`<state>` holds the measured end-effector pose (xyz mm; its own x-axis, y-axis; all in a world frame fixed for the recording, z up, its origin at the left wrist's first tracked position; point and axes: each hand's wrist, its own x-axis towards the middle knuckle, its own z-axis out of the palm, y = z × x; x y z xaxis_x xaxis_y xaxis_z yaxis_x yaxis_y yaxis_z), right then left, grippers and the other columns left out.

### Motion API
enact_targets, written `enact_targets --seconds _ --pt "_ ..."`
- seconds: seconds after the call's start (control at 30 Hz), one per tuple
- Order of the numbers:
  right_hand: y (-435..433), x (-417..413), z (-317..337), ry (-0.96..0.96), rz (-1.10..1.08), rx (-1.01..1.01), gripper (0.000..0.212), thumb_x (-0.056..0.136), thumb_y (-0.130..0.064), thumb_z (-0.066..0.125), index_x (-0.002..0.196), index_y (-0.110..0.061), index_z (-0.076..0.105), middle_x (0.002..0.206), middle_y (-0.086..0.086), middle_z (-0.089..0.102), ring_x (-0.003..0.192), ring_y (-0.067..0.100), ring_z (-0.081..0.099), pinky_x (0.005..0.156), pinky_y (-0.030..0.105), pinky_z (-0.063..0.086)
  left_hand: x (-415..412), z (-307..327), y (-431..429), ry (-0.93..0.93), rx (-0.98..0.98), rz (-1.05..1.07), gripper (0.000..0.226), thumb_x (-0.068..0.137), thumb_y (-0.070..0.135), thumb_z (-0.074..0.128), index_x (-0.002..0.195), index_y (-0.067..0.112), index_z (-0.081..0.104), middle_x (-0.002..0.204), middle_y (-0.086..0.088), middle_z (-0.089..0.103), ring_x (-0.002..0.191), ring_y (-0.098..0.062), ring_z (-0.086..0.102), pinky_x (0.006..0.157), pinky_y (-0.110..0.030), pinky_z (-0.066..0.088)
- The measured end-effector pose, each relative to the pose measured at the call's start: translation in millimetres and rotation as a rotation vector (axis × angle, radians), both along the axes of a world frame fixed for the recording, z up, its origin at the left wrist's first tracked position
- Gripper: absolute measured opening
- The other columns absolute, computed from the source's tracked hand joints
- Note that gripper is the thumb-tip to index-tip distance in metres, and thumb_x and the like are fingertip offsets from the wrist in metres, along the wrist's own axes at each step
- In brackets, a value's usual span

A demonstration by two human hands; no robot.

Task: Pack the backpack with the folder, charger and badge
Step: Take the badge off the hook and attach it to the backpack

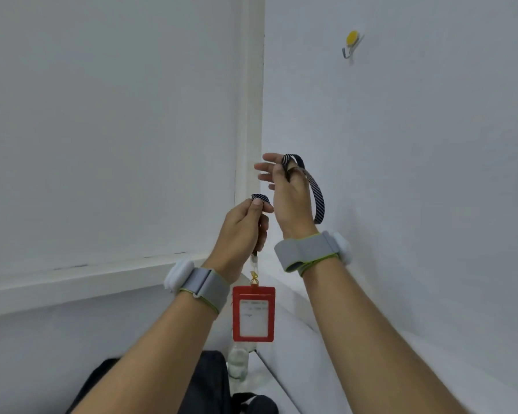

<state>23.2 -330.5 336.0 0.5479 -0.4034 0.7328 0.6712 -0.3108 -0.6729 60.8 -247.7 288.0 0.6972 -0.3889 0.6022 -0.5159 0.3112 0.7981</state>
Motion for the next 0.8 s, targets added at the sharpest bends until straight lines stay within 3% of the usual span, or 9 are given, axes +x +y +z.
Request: enact_targets --seconds 0.1,0.2,0.27,0.33,0.43,0.53,0.63,0.73,0.8 --pt "10.4 0.8 -47.0 0.117 0.063 -0.058 0.025 0.105 -0.025 0.037 0.115 -0.018 0.059 0.106 -0.004 0.065 0.082 -0.015 0.06 0.068 0.005 0.045 3.3 -11.4 15.7 0.054 0.003 0.012 0.033 0.106 0.027 0.035 0.097 0.006 0.059 0.066 -0.002 0.048 0.055 -0.016 0.044 0.049 -0.028 0.039" --pt "15.2 -3.4 -87.6 0.313 0.103 -0.2 0.031 0.101 -0.048 0.036 0.112 -0.028 0.057 0.094 -0.013 0.064 0.08 -0.012 0.059 0.074 0.013 0.045 5.5 -20.5 31.0 0.094 0.02 0.009 0.03 0.106 0.025 0.036 0.095 0.009 0.059 0.074 -0.011 0.053 0.064 -0.022 0.049 0.049 -0.028 0.042" --pt "20.2 -4.9 -118.5 0.495 0.169 -0.314 0.037 0.096 -0.06 0.037 0.116 -0.033 0.051 0.101 -0.015 0.062 0.085 -0.014 0.054 0.072 0.009 0.041 4.6 -29.8 44.0 0.136 0.047 0.026 0.027 0.106 0.025 0.036 0.093 0.012 0.057 0.068 -0.004 0.051 0.062 -0.018 0.048 0.05 -0.024 0.042" --pt "25.6 -1.5 -153.8 0.655 0.228 -0.419 0.063 0.081 -0.073 0.052 0.125 -0.027 0.051 0.112 -0.009 0.063 0.095 -0.007 0.058 0.081 0.012 0.045 4.7 -41.7 59.0 0.164 0.066 0.029 0.026 0.106 0.024 0.036 0.093 0.013 0.055 0.061 0.004 0.045 0.058 -0.014 0.043 0.053 -0.023 0.041" --pt "39.5 7.1 -200.7 0.848 0.35 -0.573 0.058 0.076 -0.05 0.076 0.123 -0.02 0.059 0.113 -0.006 0.069 0.103 0.007 0.065 0.098 0.032 0.05 7.3 -59.3 84.0 0.24 0.031 0.022 0.026 0.106 0.022 0.036 0.093 0.012 0.056 0.06 0.004 0.044 0.056 -0.015 0.043 0.056 -0.025 0.038" --pt "56.1 10.9 -232.8 0.865 0.399 -0.563 0.031 0.083 -0.025 0.077 0.11 -0.017 0.067 0.105 -0.008 0.072 0.097 0.004 0.067 0.097 0.034 0.053 9.7 -80.9 113.6 0.321 0.025 0.11 0.025 0.106 0.022 0.038 0.093 0.012 0.057 0.061 0.002 0.044 0.053 -0.013 0.044 0.055 -0.025 0.039" --pt "67.2 10.3 -247.5 0.963 0.548 -0.563 0.028 0.088 -0.015 0.07 0.113 -0.015 0.057 0.113 0.003 0.068 0.104 0.017 0.067 0.089 0.038 0.057 17.4 -113.1 146.4 0.316 0.126 0.303 0.023 0.104 0.016 0.042 0.09 0.008 0.059 0.056 0.001 0.049 0.047 -0.017 0.048 0.051 -0.03 0.044" --pt "74.1 8.8 -258.3 1.137 0.644 -0.629 0.036 0.092 -0.01 0.063 0.121 -0.015 0.041 0.129 0.014 0.058 0.117 0.03 0.061 0.084 0.039 0.057 25.5 -154.7 181.1 0.359 0.399 0.555 0.017 0.093 0.014 0.055 0.085 0.001 0.064 0.055 -0.003 0.063 0.046 -0.023 0.062 0.057 -0.037 0.056" --pt "79.3 7.9 -264.6 1.109 0.607 -0.703 0.035 0.092 -0.012 0.064 0.119 -0.018 0.042 0.127 0.01 0.06 0.115 0.027 0.062 0.085 0.039 0.057 22.9 -180.1 204.2 0.331 0.8 0.711 0.024 0.085 0.026 0.059 0.076 0.005 0.068 0.059 -0.004 0.07 0.051 -0.021 0.067 0.063 -0.036 0.06"
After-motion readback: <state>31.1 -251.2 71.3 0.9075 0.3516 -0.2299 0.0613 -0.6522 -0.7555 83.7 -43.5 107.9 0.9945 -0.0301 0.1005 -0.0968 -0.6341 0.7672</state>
